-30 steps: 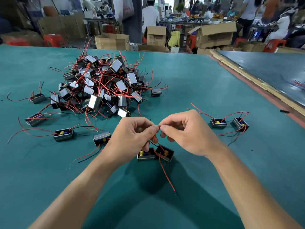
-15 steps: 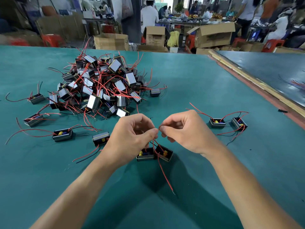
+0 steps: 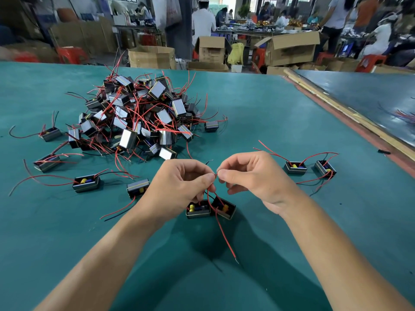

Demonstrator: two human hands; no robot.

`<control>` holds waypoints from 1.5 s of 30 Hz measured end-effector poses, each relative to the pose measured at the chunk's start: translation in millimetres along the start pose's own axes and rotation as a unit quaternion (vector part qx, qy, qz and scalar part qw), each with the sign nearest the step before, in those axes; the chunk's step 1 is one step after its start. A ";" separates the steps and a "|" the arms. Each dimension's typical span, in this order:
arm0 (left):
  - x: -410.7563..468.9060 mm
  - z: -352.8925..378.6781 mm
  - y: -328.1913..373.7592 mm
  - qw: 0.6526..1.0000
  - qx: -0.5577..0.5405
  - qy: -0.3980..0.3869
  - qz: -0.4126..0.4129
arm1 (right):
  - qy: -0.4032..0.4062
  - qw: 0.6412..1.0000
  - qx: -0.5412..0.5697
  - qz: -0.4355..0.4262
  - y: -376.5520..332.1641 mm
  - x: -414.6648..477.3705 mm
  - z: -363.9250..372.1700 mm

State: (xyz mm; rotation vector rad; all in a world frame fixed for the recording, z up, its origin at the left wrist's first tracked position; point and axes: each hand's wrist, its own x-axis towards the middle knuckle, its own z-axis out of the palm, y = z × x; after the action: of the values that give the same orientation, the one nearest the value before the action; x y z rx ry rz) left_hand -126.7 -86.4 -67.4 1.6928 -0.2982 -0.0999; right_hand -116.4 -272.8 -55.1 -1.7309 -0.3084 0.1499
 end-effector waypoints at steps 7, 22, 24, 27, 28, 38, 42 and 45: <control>-1.6 5.4 -3.4 0.997 0.047 0.040 0.045 | -0.005 0.997 0.054 0.053 0.6 0.9 3.1; -1.6 5.9 -2.9 0.993 0.071 0.076 0.059 | 0.054 0.998 0.015 -0.003 2.7 2.1 8.2; -1.7 5.4 -3.0 0.993 0.071 0.076 0.059 | 0.052 0.999 0.002 -0.004 3.8 2.6 9.7; -1.6 4.9 -2.9 0.992 0.074 0.079 0.059 | 0.041 0.999 0.002 -0.004 3.9 2.9 11.5; -1.5 5.2 -3.0 0.992 0.076 0.080 0.060 | 0.036 0.999 0.005 0.000 3.8 3.0 11.6; -2.5 5.7 1.9 0.998 0.021 0.053 0.023 | -0.023 0.999 0.009 0.034 0.8 0.3 4.5; -2.5 3.9 6.1 1.000 0.012 0.022 0.001 | -0.015 1.000 -0.017 -0.007 2.4 1.4 4.4; -2.9 3.6 7.8 1.000 0.018 0.021 0.004 | 0.004 0.999 -0.028 -0.032 3.8 1.9 4.5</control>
State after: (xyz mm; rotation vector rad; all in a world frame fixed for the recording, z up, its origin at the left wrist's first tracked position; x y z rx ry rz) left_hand -131.5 -89.9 -60.6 1.7265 -0.2767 -0.0519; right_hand -115.3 -268.6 -59.5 -1.7747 -0.3650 0.0880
